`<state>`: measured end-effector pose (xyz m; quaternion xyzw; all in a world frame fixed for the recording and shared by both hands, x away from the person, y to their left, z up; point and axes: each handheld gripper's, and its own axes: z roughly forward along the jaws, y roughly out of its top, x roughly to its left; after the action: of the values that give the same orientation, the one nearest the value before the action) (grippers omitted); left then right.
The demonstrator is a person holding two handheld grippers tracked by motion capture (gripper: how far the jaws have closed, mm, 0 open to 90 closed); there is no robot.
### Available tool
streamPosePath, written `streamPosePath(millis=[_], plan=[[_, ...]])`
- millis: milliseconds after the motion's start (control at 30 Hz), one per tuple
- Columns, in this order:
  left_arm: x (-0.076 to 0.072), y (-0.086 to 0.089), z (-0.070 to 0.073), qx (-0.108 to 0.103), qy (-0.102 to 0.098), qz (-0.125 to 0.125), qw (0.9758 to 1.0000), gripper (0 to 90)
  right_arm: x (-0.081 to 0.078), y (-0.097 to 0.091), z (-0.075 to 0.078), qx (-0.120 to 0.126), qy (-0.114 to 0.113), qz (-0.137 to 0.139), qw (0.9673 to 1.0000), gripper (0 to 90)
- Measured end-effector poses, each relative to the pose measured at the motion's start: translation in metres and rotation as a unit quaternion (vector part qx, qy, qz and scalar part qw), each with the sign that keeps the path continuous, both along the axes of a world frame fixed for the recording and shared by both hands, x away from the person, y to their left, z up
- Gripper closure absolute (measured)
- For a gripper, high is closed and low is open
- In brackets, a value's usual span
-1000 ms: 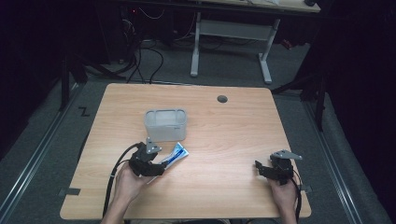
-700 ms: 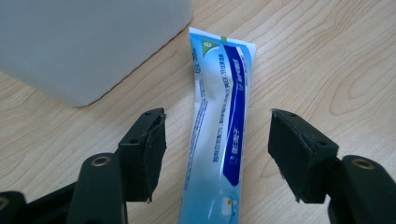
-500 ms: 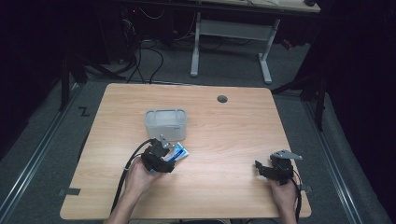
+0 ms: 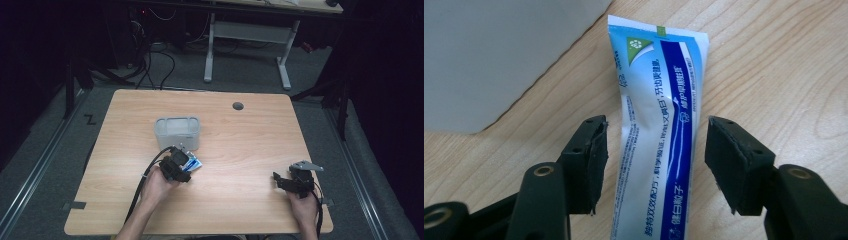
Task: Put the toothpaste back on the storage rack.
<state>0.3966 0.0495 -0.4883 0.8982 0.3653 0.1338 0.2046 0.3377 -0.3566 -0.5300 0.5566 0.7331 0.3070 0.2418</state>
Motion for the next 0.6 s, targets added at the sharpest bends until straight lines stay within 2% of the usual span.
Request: streamPosePath(millis=[200, 300, 600], plan=[[0.0021, -0.0051, -0.0057, 0.008, 0.009, -0.008, 0.9999, 45.8, 0.0000, 0.0000, 0.0000, 0.000, 0.000, 0.000, 1.0000, 27.9], [0.0034, -0.0066, -0.0076, 0.005, 0.011, 0.001, 0.9999, 47.2, 0.0000, 0.0000, 0.0000, 0.000, 0.000, 0.000, 1.0000, 27.9], [0.0070, -0.0065, -0.0103, 0.018, 0.023, 0.005, 0.9996, 51.1, -0.0001, 0.0001, 0.0000, 0.000, 0.001, 0.000, 1.0000, 27.9]])
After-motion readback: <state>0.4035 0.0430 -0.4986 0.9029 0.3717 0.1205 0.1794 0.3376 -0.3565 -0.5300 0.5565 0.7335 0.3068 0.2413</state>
